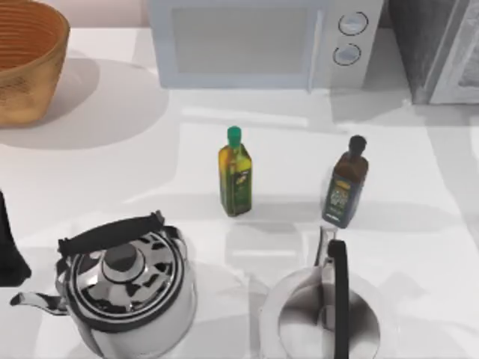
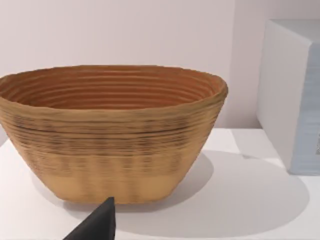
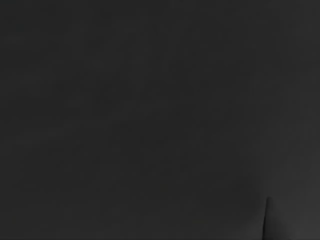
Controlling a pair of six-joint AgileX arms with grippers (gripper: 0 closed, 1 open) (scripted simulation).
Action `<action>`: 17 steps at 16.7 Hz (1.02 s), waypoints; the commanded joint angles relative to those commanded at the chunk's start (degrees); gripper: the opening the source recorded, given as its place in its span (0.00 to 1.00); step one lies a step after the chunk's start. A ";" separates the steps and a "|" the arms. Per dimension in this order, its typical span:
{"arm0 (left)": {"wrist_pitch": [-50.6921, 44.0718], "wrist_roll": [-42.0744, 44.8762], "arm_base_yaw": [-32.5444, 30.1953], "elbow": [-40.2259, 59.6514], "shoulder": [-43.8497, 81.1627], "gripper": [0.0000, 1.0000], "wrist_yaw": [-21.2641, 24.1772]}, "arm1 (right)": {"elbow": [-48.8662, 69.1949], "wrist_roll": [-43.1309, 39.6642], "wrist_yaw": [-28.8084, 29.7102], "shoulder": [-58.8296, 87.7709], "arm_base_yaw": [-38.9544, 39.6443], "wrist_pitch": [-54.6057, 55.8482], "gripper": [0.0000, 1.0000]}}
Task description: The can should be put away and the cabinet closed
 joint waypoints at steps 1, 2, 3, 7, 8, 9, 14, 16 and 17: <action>0.00 0.00 0.00 0.00 0.00 1.00 0.00 | -0.36 -0.02 3.88 -0.39 3.86 -0.05 1.00; 0.00 0.00 0.00 0.00 0.00 1.00 0.00 | -0.69 -0.04 7.19 -0.78 7.16 -0.08 1.00; 0.00 0.00 0.00 0.00 0.00 1.00 0.00 | -0.98 -0.06 9.90 -1.13 9.86 -0.08 1.00; 0.00 0.00 0.00 0.00 0.00 1.00 0.00 | -1.54 -0.10 14.48 -1.88 14.44 -0.03 1.00; 0.00 0.00 0.00 0.00 0.00 1.00 0.00 | -1.54 -0.10 14.48 -1.88 14.44 -0.03 1.00; 0.00 0.00 0.00 0.00 0.00 1.00 0.00 | -1.54 -0.10 14.48 -1.88 14.44 -0.03 1.00; 0.00 0.00 0.00 0.00 0.00 1.00 0.00 | 0.72 -0.70 14.32 -0.79 11.85 0.31 1.00; 0.00 0.00 0.00 0.00 0.00 1.00 0.00 | 2.85 -0.69 12.61 2.52 10.12 1.19 1.00; 0.00 0.00 0.00 0.00 0.00 1.00 0.00 | 3.84 -0.72 11.81 4.06 9.28 1.62 1.00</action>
